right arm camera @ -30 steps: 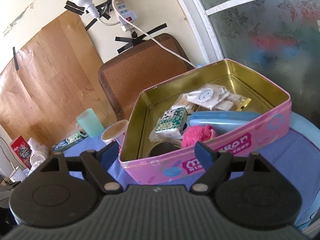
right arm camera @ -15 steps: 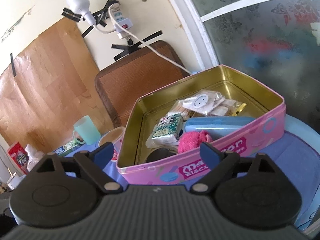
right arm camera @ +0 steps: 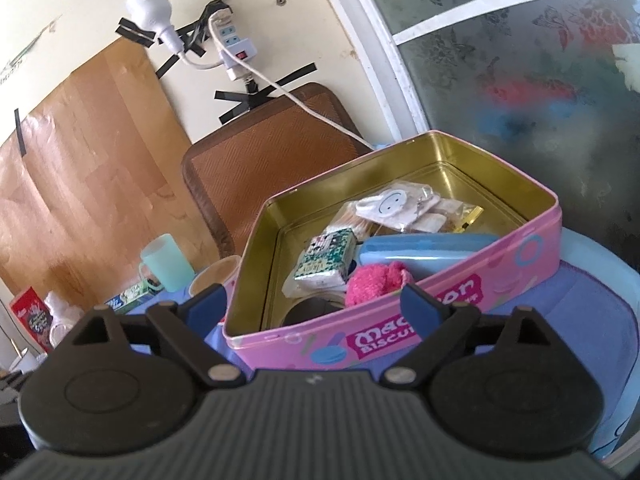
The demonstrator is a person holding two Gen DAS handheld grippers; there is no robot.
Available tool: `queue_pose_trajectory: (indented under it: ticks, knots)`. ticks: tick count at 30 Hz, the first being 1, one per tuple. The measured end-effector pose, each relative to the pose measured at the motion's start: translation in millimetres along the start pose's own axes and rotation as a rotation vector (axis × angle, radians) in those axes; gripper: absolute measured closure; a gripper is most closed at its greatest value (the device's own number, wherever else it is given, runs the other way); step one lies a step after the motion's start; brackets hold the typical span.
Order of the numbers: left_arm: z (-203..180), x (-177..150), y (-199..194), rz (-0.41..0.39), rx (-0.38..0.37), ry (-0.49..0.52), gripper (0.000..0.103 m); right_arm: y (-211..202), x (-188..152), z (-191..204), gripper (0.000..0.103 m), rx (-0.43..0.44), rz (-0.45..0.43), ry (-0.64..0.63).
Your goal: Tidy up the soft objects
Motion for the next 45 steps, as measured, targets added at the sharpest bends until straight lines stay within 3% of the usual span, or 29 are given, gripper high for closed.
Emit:
queue_pose_trajectory:
  ticks: [14, 25, 45]
  knots:
    - [11.0, -5.1, 7.5, 0.022, 0.050, -0.026, 0.000, 0.5, -8.5, 14.2, 0.008, 0.024, 0.022, -0.070]
    - [19.1, -13.9, 20.2, 0.113, 0.043, -0.040, 0.000, 4.0, -14.6, 22.0, 0.008, 0.039, 0.052, -0.094]
    - [12.9, -20.6, 27.6, 0.162, 0.032, -0.021, 0.000, 6.2, -17.6, 20.7, 0.008, 0.039, 0.062, -0.087]
Point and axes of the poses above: each gripper's, at about its wrist camera, not at the fingertips, and y roughly the way its jaws point, z to its left, x to its top, the point moved 1 cm from there along y, roughly the way its jaws point, and after that the axes turned 2 degrees about y, right-handed, at the moved point
